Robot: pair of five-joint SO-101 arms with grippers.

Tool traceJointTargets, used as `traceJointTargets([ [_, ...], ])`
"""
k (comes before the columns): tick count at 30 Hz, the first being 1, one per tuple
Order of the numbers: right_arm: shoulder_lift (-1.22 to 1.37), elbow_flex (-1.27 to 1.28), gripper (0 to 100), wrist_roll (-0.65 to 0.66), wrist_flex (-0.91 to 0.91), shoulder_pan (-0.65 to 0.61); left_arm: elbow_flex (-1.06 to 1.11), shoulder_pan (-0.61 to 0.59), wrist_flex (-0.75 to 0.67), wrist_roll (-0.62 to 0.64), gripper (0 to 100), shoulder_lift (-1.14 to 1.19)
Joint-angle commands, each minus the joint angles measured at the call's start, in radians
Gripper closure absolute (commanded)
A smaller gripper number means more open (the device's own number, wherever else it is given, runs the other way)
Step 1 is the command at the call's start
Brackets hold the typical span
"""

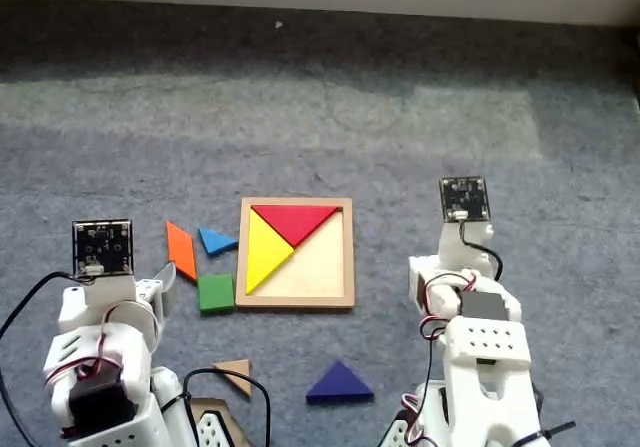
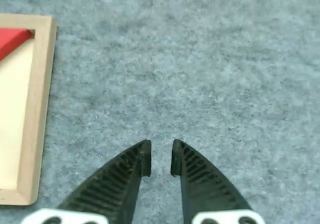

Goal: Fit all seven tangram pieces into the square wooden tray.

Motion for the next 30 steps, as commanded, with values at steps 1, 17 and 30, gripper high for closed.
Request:
traceJointTargets([
  [1,-0.016,-0.005,92.1,-0.011,-0.025,0.012,-0.101,-0.005,0.014,-0.008,69,0.015],
  [17,-0.021,0.024,92.1,-0.008,-0.027,0.012,-0.266,0.101,-0.265,-0.043,71,0.878],
  [30,-0.021,0.025,92.1,-0.003,-0.027,0.012,-0.463,0.128,-0.509,-0.015,71,1.457],
])
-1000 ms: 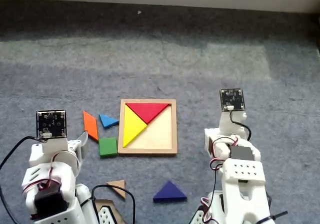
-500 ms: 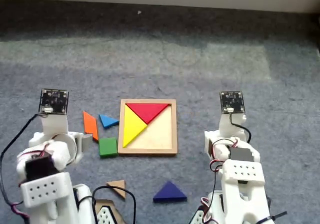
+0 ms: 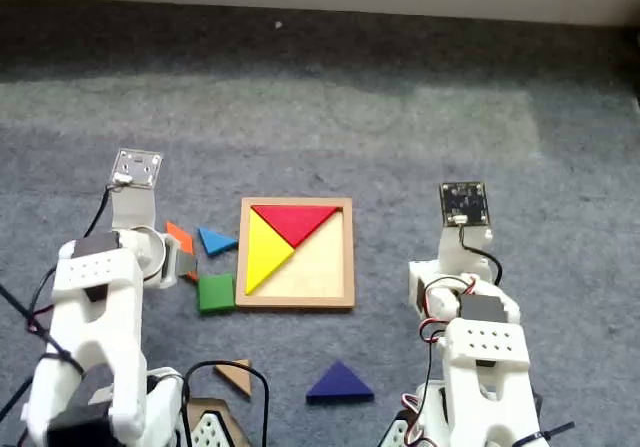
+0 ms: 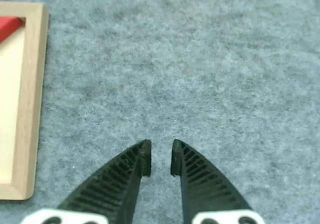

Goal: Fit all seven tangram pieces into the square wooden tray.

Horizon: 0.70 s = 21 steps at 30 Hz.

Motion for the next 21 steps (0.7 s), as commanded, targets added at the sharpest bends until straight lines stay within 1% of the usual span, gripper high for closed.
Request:
traceJointTargets([
  [1,-0.021,-0.002,92.1,-0.003,-0.024,0.010,-0.170,0.030,-0.021,0.048,71,0.177],
  [5,-0.021,-0.002,92.1,-0.003,-0.024,0.010,-0.289,0.030,-0.003,0.066,72,0.340],
  [11,-0.021,-0.001,92.1,-0.003,-0.024,0.010,-0.470,0.068,0.161,0.066,72,0.509],
  [15,-0.021,-0.001,92.1,-0.003,-0.024,0.010,-0.553,0.094,0.244,0.061,77,0.595],
  [21,-0.021,-0.001,92.1,-0.003,-0.024,0.012,-0.628,0.145,0.348,0.060,82,0.677],
])
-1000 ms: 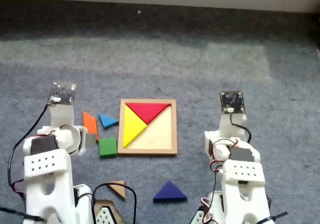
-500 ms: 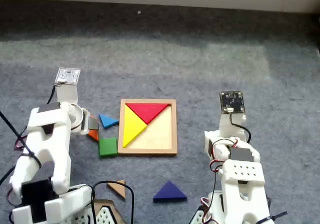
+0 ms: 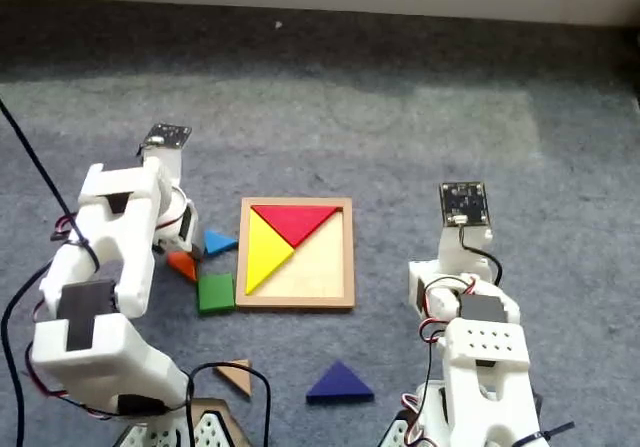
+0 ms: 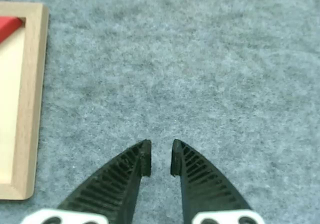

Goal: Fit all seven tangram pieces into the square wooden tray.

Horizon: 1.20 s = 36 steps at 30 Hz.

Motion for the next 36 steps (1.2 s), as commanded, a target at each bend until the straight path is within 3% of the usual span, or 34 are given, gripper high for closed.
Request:
traceJointTargets([
  [1,-0.021,-0.001,92.1,-0.003,-0.024,0.012,-0.062,0.044,0.084,0.005,84,0.031],
  [11,-0.022,-0.008,92.1,-0.009,-0.024,0.139,-0.054,0.079,0.215,0.011,86,-0.220],
  [17,-0.022,-0.007,92.1,-0.068,-0.050,0.200,-0.053,0.232,0.296,0.063,86,-0.348],
  [28,-0.022,-0.008,92.1,-0.172,-0.108,0.380,-0.054,0.584,0.221,0.218,86,-0.354],
  [32,-0.022,-0.004,92.1,-0.172,-0.133,0.378,-0.053,0.627,0.161,0.204,86,-0.352],
  [36,-0.022,-0.004,92.1,-0.170,-0.133,0.378,-0.053,0.650,0.110,0.051,86,-0.338],
])
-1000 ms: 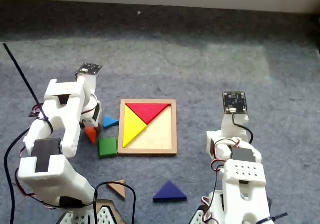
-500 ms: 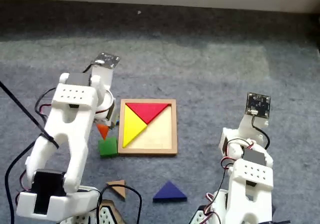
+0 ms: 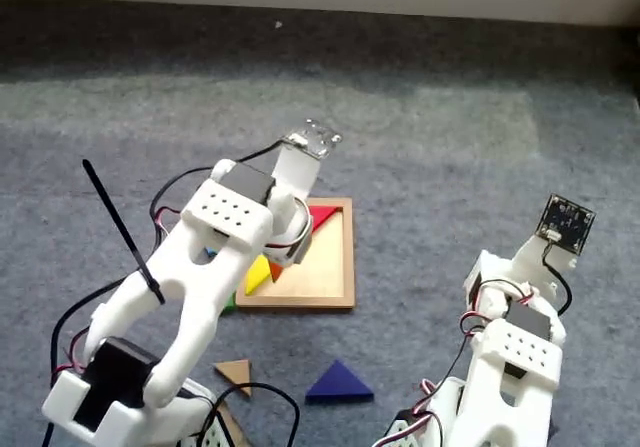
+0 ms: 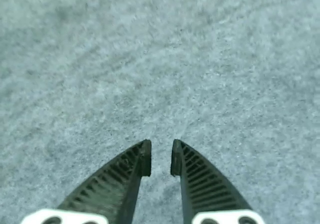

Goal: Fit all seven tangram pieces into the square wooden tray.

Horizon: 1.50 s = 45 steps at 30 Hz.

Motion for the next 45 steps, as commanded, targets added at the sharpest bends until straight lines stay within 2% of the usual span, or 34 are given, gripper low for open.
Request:
traceJointTargets([
  [1,-0.022,-0.004,92.1,-0.006,-0.024,0.012,-0.019,0.045,-0.054,-0.150,86,-0.007],
  [11,-0.022,-0.004,92.1,-0.006,-0.024,0.012,-0.027,0.065,-0.144,-0.419,86,0.277],
  [24,-0.022,-0.004,91.9,-0.006,-0.024,0.010,-0.025,0.065,-0.152,-0.724,85,0.295],
  [29,-0.022,-0.004,91.8,-0.006,-0.024,0.010,-0.027,0.039,-0.118,-0.726,74,0.286],
  [38,-0.022,-0.004,91.8,-0.005,-0.024,-0.016,-0.028,0.005,-0.055,-0.723,73,0.094],
  [45,-0.022,-0.002,91.8,-0.005,-0.024,-0.016,-0.004,0.002,-0.123,-0.582,73,0.073],
])
